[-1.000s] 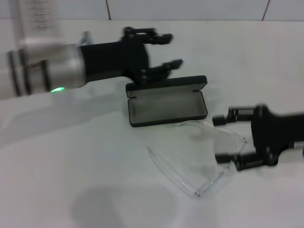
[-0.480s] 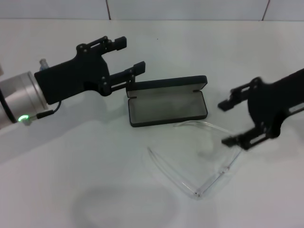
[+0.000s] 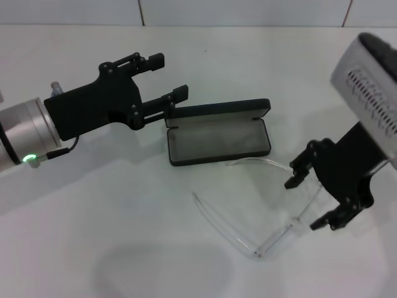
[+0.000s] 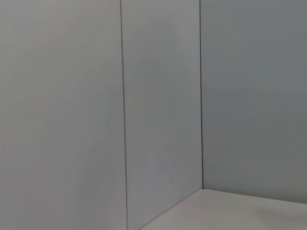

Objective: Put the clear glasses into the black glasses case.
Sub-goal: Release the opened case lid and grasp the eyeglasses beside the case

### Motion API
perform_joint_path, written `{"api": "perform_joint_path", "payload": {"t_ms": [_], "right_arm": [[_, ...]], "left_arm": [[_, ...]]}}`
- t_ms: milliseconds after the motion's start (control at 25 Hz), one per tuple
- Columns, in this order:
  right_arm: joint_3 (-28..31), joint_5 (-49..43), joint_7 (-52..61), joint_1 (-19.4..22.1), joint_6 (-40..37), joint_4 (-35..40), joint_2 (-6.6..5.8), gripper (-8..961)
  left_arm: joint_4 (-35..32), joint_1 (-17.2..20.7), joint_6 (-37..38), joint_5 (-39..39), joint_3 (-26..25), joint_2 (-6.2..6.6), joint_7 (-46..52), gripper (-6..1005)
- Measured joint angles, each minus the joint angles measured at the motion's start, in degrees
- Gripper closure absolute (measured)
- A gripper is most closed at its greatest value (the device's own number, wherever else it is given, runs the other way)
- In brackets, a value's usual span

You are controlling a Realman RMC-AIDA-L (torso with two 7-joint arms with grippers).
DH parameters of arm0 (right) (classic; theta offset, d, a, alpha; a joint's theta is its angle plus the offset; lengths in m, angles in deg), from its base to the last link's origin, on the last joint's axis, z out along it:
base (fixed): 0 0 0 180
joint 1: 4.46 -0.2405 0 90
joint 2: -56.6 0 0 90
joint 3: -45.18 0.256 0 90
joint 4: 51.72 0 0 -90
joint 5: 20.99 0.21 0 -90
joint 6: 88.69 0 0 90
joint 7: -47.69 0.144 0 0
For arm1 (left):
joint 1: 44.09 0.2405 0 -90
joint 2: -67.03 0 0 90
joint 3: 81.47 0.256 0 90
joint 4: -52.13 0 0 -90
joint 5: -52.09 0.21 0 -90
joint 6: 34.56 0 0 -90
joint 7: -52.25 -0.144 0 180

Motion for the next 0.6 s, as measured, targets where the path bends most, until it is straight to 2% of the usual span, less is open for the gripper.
{"api": "perform_joint_path", "payload": {"t_ms": [240,600], "right_arm": [[-6.58,-3.02,-0.90,-1.31,2.30,-1.14,0.17,270],[-12.53,-3.46,-1.56,-4.54,6.66,-5.92,0.47,282]], "left_arm": [[0.47,-0.03,0.05,0.01,0.01,0.13,-0.13,261],[1.66,-1.00,-0.08,0.06,0.00,0.17,-0.37,261]]}}
